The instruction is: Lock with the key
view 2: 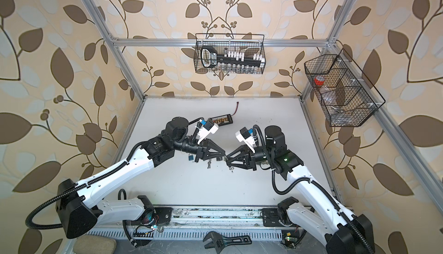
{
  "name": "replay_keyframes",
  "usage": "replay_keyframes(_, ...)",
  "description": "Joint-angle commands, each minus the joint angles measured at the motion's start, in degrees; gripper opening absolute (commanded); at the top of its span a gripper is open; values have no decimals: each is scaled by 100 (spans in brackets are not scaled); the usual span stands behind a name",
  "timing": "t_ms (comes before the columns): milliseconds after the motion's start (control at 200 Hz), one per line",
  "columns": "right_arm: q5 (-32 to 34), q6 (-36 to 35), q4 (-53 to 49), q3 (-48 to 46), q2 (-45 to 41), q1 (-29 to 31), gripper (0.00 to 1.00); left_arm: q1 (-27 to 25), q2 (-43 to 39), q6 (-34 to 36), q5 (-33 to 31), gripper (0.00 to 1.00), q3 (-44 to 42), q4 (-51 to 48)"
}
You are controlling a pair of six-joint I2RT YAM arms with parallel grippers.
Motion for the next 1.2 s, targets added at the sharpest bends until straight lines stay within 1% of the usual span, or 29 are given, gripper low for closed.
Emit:
replay_keyframes(0,129,6,68,175,-138,-7,8,8,-347,-435,-197,0,-111,697)
replay_keyframes(45,205,23,69,189,-171,-19,16,8,-417,-575,-264,0,-174,877)
replay_keyframes(265,1186,99,170,150,-676,-89,45,8,-652,-870,-676,0,-260,1108)
replay_keyframes(275,1218,103,164,153,-700,-99,48,3,-660,-881,-697,0,-260,1110)
replay_keyframes(300,1262,107,164,168,-743,-110,60,3,-679,-895,-736,0,-260,1126)
replay_keyframes(355,1315,143,146,207,-818,-116,69,8,-706,-962,-837,0,-276,1178)
replay_keyframes(430,1480,173,127,255,-956,-129,71,3,-757,-1071,-988,0,-324,1319)
replay_keyframes(525,2063,295,155,256,-1213,-177,70,1,-803,-1216,-1168,0,-388,1523)
replay_keyframes(540,2159,352,161,254,-1246,-198,70,7,-808,-1245,-1185,0,-396,1570)
replay_keyframes(600,2333,634,215,292,-1275,-355,60,6,-821,-1390,-1244,0,-443,1787)
replay_keyframes(655,2017,936,359,317,-1178,-579,58,8,-830,-1525,-1299,0,-475,1953)
replay_keyframes(700,1616,1423,823,212,-1105,-744,59,8,-838,-1655,-1313,0,-504,2141)
replay_keyframes(760,1320,2327,1990,-88,-1079,-885,60,8,-848,-1872,-1352,0,-580,2450)
replay_keyframes(820,1274,3109,3091,-366,-1056,-906,62,8,-848,-2122,-1358,0,-642,2786)
replay_keyframes(890,1391,3616,4028,-606,-1040,-898,66,-10,-857,-2383,-1388,0,-680,3141)
replay_keyframes(1030,1707,3681,4575,-728,-1087,-823,74,-140,-883,-2615,-1513,0,-640,3516)
replay_keyframes(1090,1743,3662,4743,-691,-1034,-648,77,-200,-892,-2632,-1557,0,-592,3569)
replay_keyframes(1195,1791,3406,4731,-555,-916,-295,79,-290,-853,-2679,-1591,0,-501,3699)
